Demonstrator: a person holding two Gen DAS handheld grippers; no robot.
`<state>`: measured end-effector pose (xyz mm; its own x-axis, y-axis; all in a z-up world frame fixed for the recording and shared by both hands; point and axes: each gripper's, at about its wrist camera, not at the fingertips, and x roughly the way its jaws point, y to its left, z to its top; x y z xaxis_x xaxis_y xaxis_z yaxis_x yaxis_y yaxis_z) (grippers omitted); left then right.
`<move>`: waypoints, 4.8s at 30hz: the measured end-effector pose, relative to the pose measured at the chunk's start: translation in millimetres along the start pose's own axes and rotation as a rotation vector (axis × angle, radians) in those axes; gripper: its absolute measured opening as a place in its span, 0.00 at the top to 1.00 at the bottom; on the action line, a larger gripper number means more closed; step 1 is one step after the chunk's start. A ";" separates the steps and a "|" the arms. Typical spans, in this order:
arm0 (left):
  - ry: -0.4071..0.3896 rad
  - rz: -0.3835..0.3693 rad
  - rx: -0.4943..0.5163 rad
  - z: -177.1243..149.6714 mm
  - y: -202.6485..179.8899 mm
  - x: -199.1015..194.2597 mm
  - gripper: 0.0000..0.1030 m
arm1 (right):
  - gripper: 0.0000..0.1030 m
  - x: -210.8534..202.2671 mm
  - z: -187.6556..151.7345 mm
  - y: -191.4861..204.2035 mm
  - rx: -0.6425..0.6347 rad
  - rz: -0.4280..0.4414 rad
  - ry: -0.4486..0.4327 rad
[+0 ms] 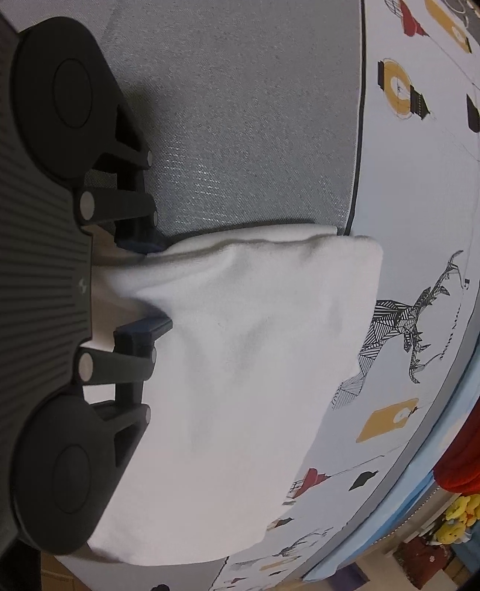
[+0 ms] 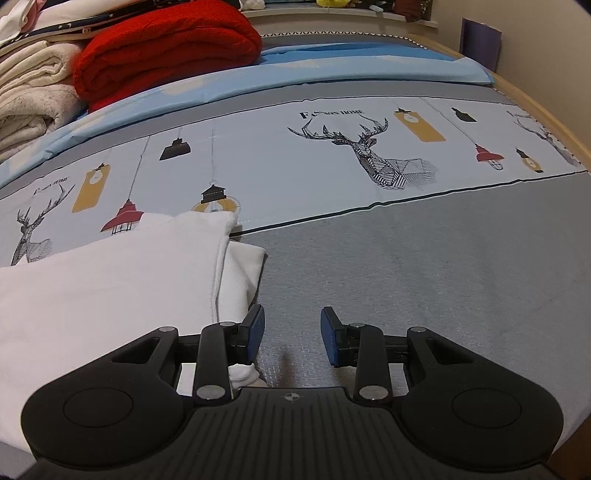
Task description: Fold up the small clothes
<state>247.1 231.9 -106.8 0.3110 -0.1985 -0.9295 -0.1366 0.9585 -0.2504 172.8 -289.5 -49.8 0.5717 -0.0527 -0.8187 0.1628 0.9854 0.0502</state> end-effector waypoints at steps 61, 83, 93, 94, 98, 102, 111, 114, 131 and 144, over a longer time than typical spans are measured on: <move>-0.060 -0.137 0.218 -13.5 -156.7 -47.5 0.55 | 0.60 2.3 10.7 58.4 0.065 0.443 0.052; -0.083 -0.020 0.314 -27.5 -123.8 -64.1 0.53 | 0.87 55.9 -0.4 135.9 -0.076 0.343 0.148; -0.100 -0.009 0.292 -25.7 -126.4 -62.2 0.53 | 0.93 -12.2 16.3 97.1 -0.042 0.474 -0.164; -0.103 -0.012 0.292 -25.6 -127.4 -62.4 0.53 | 0.93 -18.4 17.2 90.4 -0.034 0.467 -0.192; -0.112 -0.027 0.308 -24.9 -134.7 -63.1 0.53 | 0.93 -32.6 22.9 51.9 0.040 0.400 -0.256; -0.106 -0.042 0.316 -25.4 -144.1 -58.9 0.53 | 0.91 -8.2 27.6 25.8 0.045 0.268 -0.136; -0.083 -0.127 0.386 -36.2 -183.4 -43.8 0.53 | 0.76 1.4 21.2 -0.6 0.048 0.293 -0.018; -0.067 -0.155 0.430 -43.3 -200.0 -34.7 0.53 | 0.75 8.3 11.3 7.9 -0.005 0.307 0.076; 0.010 -0.060 0.592 -60.4 -222.3 8.5 0.49 | 0.59 24.8 15.8 10.2 0.002 0.243 0.105; -0.076 -0.153 0.249 -14.0 -186.7 12.2 0.33 | 0.56 66.7 20.1 27.5 0.092 0.197 0.166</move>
<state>263.3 47.7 -75.2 0.3806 -0.3378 -0.8609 0.1492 0.9411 -0.3033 231.6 -269.1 -91.6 0.4614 0.1729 -0.8702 0.1381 0.9549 0.2630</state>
